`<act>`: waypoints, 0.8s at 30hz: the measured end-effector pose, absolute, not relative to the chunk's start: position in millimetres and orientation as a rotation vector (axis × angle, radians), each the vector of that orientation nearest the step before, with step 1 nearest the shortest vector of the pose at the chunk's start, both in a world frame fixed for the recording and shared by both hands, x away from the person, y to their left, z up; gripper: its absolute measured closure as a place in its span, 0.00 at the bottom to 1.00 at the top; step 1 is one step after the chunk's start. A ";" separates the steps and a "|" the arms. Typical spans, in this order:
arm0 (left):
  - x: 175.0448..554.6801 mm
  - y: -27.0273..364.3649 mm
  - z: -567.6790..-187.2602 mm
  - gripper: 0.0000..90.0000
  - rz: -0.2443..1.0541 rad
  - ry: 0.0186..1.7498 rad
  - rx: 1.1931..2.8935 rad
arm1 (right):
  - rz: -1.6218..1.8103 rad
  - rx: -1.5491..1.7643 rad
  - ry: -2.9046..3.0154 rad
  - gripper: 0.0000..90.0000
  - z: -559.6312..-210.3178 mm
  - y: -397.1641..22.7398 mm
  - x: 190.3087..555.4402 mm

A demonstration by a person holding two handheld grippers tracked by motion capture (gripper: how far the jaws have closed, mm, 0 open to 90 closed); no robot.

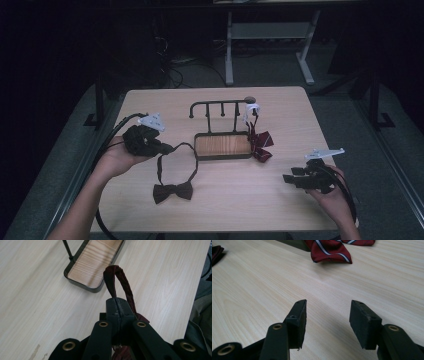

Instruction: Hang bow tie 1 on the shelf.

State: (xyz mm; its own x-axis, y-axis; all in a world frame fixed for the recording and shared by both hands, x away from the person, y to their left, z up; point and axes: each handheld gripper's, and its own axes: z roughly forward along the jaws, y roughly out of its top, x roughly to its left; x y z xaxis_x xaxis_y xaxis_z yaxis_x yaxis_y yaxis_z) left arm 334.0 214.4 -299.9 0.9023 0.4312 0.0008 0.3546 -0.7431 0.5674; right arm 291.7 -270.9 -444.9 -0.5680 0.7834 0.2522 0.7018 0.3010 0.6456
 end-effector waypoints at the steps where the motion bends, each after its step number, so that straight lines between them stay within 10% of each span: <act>1: 333.8 214.1 -298.3 1.00 0.177 0.560 2.482 | 1.120 1.410 2.442 0.53 -444.5 -270.8 291.5; 24: 330.6 206.6 -268.3 1.00 0.188 0.492 2.505 | 1.126 1.408 2.433 0.53 -443.3 -272.5 290.5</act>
